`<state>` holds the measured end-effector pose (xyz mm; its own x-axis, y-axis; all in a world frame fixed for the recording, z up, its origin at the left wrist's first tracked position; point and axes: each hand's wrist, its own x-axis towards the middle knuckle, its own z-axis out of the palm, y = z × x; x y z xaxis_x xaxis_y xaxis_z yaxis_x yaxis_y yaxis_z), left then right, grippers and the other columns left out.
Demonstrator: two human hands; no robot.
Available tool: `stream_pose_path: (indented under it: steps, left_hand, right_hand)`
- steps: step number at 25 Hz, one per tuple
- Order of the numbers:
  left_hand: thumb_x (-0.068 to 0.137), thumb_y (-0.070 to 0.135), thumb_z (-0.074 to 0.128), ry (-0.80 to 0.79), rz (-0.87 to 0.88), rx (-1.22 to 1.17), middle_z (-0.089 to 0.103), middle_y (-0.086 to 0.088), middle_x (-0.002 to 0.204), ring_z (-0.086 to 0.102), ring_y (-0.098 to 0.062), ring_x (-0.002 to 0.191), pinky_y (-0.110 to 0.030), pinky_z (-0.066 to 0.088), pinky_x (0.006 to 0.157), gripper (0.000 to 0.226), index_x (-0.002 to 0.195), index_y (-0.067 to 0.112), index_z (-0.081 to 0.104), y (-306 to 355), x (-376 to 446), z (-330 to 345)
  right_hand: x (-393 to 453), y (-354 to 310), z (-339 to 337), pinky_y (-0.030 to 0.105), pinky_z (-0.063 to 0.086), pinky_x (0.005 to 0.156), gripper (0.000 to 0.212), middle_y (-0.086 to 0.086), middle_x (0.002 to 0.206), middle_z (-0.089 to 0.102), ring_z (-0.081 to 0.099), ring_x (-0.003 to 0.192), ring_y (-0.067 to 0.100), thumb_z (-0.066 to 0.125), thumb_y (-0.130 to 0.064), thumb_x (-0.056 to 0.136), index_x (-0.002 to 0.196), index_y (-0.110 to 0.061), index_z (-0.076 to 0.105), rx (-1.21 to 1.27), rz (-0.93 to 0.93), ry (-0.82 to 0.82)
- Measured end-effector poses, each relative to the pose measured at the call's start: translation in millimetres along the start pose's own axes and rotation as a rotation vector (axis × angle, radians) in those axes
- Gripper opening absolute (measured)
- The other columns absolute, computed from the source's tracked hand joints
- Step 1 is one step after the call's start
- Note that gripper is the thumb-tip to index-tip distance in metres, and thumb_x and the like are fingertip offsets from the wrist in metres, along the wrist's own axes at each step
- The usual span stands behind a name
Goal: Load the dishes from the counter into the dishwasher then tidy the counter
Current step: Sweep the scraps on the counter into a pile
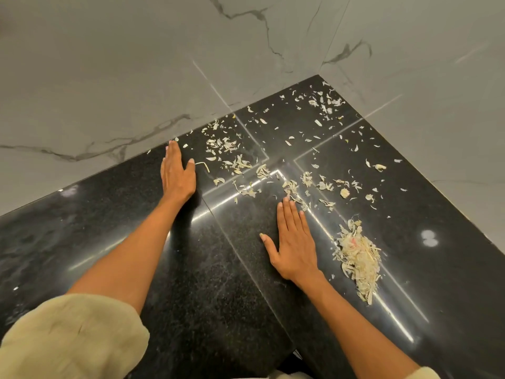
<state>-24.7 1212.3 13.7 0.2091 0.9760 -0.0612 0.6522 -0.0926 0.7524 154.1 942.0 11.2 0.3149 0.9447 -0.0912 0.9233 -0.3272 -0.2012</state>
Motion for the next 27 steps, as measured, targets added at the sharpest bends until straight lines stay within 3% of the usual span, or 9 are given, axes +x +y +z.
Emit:
stream_pose_path:
  steps: [6,10,13,16,19,22,23,25,27]
  left_hand:
    - [0.103,0.031,0.038,-0.029,0.036,0.206,0.011,-0.007,0.165,0.000,-0.023,0.153,-0.040,-0.001,0.125,0.063,0.158,0.014,0.012,17.8,14.9,21.2]
    - [0.104,0.036,0.027,-0.170,0.302,0.208,0.005,-0.005,0.164,0.000,-0.018,0.152,-0.041,0.004,0.125,0.062,0.158,0.016,0.006,39.5,-35.3,56.0]
    - [0.102,0.042,0.023,-0.318,0.357,0.112,0.004,0.000,0.164,-0.001,-0.014,0.152,-0.039,0.002,0.125,0.062,0.158,0.022,0.008,51.9,-83.6,83.1]
    - [0.103,0.039,0.029,-0.403,0.410,-0.104,0.016,0.005,0.164,0.008,-0.007,0.152,-0.037,0.008,0.125,0.057,0.157,0.023,0.018,60.6,-115.2,88.7]
    - [0.103,0.023,0.041,-0.231,0.283,-0.354,0.023,0.006,0.159,0.017,-0.005,0.149,-0.018,0.014,0.120,0.052,0.153,0.017,0.030,61.3,-95.1,69.4]
    - [0.101,0.017,0.045,-0.006,0.112,-0.247,0.025,0.000,0.160,0.019,-0.012,0.150,-0.027,0.014,0.123,0.054,0.153,0.017,0.030,45.2,-32.4,39.1]
    - [0.100,0.015,0.046,0.009,0.057,-0.212,0.026,-0.002,0.161,0.020,-0.015,0.150,-0.030,0.012,0.124,0.057,0.154,0.018,0.030,38.5,-8.9,29.5]
    - [0.093,0.013,0.048,-0.045,0.013,-0.156,0.033,-0.005,0.159,0.028,-0.018,0.147,-0.024,0.014,0.120,0.063,0.154,0.018,0.032,29.0,29.3,16.2]
    - [0.084,0.015,0.045,-0.120,0.071,-0.091,0.044,-0.006,0.153,0.038,-0.020,0.141,-0.021,0.019,0.116,0.068,0.151,0.017,0.038,24.2,52.7,12.7]
  right_hand:
    - [1.3,-2.2,-2.8,0.043,0.004,0.126,0.083,0.007,0.167,-0.014,-0.015,0.154,0.019,0.028,-0.061,0.103,0.160,-0.009,-0.004,0.012,0.001,-0.007]
    - [1.7,-0.7,-2.8,0.043,0.006,0.126,0.084,0.007,0.168,-0.012,-0.014,0.154,0.018,0.030,-0.061,0.103,0.160,-0.009,-0.002,0.026,0.006,-0.003]
    - [2.4,-0.8,-1.3,0.044,0.010,0.126,0.084,0.009,0.168,-0.008,-0.011,0.155,0.019,0.034,-0.059,0.102,0.160,-0.008,0.002,0.027,0.007,0.017]
    - [1.9,0.1,-0.6,0.045,0.012,0.125,0.084,0.009,0.168,-0.006,-0.009,0.155,0.019,0.037,-0.057,0.101,0.160,-0.007,0.004,0.040,0.006,0.024]
    - [1.9,-0.2,-2.6,0.043,0.009,0.126,0.084,0.008,0.168,-0.009,-0.011,0.155,0.019,0.035,-0.059,0.102,0.160,-0.008,0.002,0.041,0.003,0.014]
    - [3.0,-1.2,-4.1,0.043,0.009,0.126,0.085,0.007,0.168,-0.010,-0.012,0.154,0.018,0.034,-0.060,0.102,0.160,-0.009,0.000,0.061,-0.002,0.005]
    - [3.1,-1.2,-4.1,0.043,0.009,0.126,0.085,0.007,0.168,-0.010,-0.011,0.155,0.018,0.035,-0.060,0.102,0.160,-0.009,0.001,0.069,-0.001,0.006]
    - [2.7,-0.5,-4.0,0.043,0.009,0.126,0.084,0.006,0.168,-0.009,-0.010,0.155,0.018,0.036,-0.059,0.102,0.160,-0.009,0.002,0.087,0.001,0.013]
    - [2.8,0.1,-4.1,0.042,0.009,0.126,0.085,0.006,0.168,-0.009,-0.010,0.155,0.018,0.037,-0.059,0.102,0.160,-0.009,0.002,0.093,0.004,0.014]
